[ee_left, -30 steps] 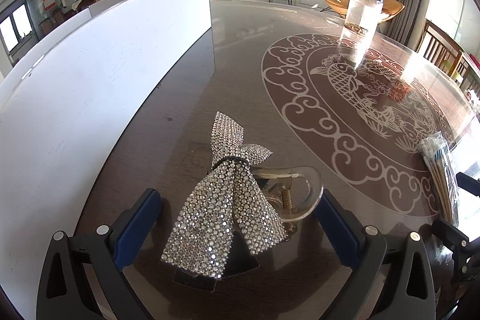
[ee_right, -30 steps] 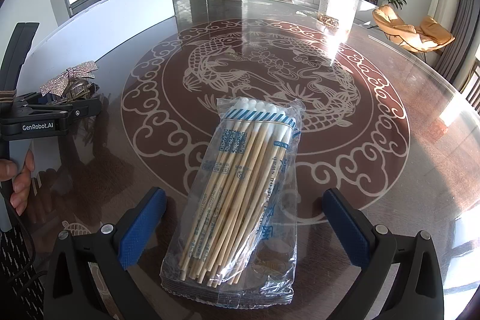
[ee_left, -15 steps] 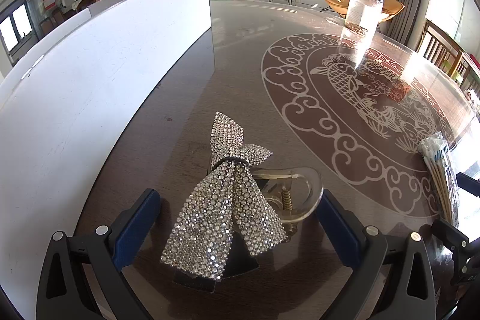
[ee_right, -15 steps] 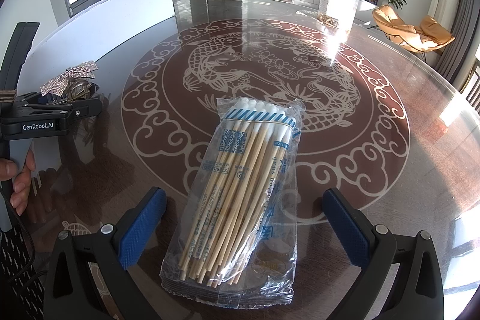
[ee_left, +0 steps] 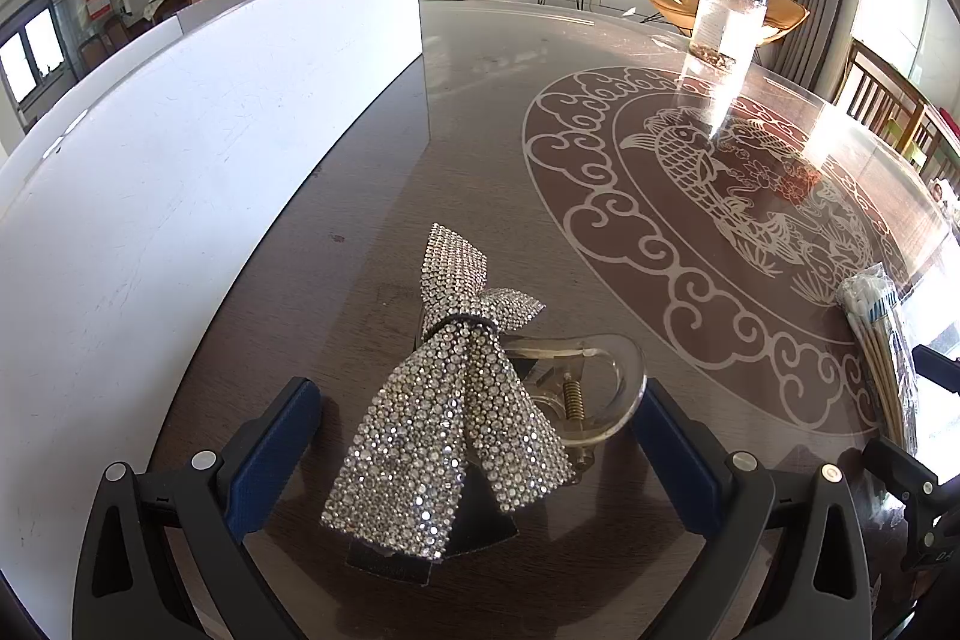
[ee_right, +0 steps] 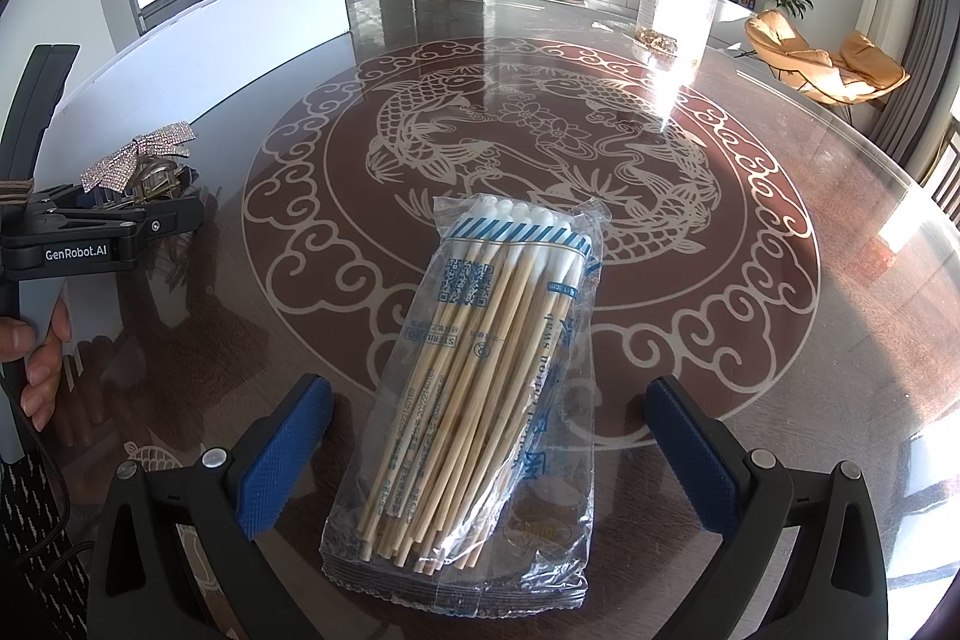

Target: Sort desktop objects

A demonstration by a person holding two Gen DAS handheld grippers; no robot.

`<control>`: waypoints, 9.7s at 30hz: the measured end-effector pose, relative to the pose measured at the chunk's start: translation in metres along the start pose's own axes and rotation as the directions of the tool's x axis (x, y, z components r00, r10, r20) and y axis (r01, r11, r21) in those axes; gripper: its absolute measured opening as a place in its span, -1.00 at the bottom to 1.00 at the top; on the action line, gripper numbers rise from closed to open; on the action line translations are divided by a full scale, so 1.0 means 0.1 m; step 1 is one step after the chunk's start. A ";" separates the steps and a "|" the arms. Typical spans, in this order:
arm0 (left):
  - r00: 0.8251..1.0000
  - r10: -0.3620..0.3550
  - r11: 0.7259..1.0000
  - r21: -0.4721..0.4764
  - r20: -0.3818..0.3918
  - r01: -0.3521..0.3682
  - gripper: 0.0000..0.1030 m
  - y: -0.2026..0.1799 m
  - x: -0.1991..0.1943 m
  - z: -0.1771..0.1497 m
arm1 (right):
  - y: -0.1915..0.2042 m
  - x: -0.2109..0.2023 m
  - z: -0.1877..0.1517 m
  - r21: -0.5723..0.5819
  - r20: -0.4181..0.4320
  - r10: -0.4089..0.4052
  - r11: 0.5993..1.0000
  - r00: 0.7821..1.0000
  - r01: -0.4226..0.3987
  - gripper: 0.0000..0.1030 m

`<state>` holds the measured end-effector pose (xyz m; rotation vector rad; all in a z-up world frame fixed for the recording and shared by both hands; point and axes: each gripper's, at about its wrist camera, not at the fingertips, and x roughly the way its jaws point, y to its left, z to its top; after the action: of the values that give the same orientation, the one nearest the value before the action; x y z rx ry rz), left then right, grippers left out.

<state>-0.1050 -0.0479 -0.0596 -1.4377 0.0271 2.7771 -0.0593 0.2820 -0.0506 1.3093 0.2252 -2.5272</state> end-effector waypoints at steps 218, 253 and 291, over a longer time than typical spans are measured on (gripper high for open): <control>1.000 0.000 1.000 -0.004 0.000 0.000 1.00 0.00 -0.01 0.00 | 0.00 0.00 0.00 0.002 0.000 -0.001 1.000 1.000 0.001 1.00; 0.944 -0.134 0.948 -0.237 0.301 0.210 -0.06 1.49 -1.69 0.10 | 0.99 -0.57 1.33 -0.232 0.175 0.268 0.946 0.947 -0.225 -0.37; 0.930 0.322 0.892 -0.384 0.174 -0.237 0.94 2.36 -1.75 0.42 | 3.19 0.13 2.85 -0.475 -0.011 0.376 0.813 0.926 -0.336 1.00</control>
<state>-0.0435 -0.2841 0.1098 -1.2324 -0.3154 3.3172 -0.1845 -0.0984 0.1002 0.9438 0.4899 -2.0291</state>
